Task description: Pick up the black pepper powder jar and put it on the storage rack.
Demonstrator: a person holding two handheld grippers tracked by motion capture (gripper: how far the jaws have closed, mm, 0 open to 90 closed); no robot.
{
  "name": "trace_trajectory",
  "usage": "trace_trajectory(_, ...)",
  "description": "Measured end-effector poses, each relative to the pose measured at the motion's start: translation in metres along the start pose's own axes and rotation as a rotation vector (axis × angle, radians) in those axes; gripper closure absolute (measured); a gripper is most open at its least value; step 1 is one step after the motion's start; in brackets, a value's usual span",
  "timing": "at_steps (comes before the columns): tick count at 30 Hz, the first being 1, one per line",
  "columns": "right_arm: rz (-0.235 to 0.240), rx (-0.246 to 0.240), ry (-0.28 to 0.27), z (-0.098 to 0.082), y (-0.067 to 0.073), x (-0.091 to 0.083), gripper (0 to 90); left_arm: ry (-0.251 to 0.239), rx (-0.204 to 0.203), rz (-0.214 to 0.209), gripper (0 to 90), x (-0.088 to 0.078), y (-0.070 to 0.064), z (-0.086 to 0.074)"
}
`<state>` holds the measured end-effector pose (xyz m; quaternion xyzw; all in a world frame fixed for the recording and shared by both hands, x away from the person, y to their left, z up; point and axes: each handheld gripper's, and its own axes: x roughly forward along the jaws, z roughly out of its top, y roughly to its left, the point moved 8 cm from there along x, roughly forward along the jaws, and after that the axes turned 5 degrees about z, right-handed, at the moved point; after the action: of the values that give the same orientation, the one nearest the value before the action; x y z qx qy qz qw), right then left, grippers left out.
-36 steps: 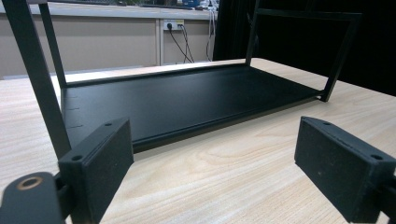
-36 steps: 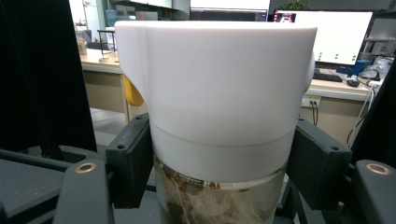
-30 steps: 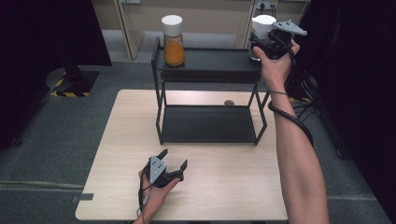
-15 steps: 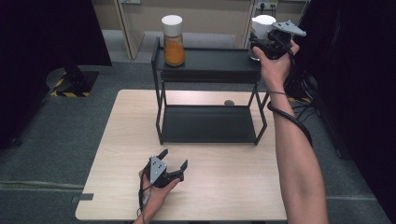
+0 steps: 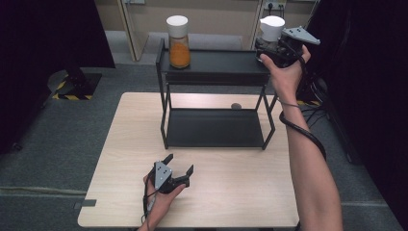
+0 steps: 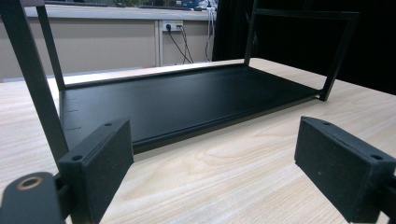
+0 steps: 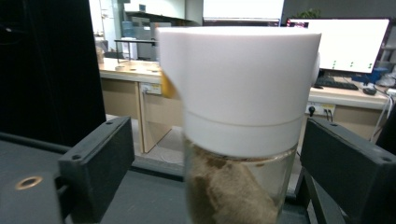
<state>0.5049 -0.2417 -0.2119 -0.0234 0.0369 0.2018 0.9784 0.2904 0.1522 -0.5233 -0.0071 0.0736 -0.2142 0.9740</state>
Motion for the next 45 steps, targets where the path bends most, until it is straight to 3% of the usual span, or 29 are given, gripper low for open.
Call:
trace_trajectory(9,0.050,0.003,-0.001,-0.007,0.007,-0.028,5.4,-0.001,0.009,0.001,11.1,0.000,-0.001,0.000)
trace_trajectory(15,0.088,-0.003,0.007,-0.028,0.013,-0.058,4.9,-0.001,0.000,0.002,11.1,0.000,-0.001,0.000)
trace_trajectory(32,0.163,-0.007,0.038,-0.091,0.020,-0.109,4.5,-0.001,0.005,0.007,11.1,0.000,-0.001,0.000)
trace_trajectory(39,0.197,-0.004,0.085,-0.122,0.027,-0.125,4.4,0.001,0.009,0.009,11.1,0.000,-0.001,0.000)
trace_trajectory(45,0.235,0.033,0.192,-0.182,0.037,-0.141,4.1,-0.001,0.009,0.010,11.1,0.000,-0.002,0.000)
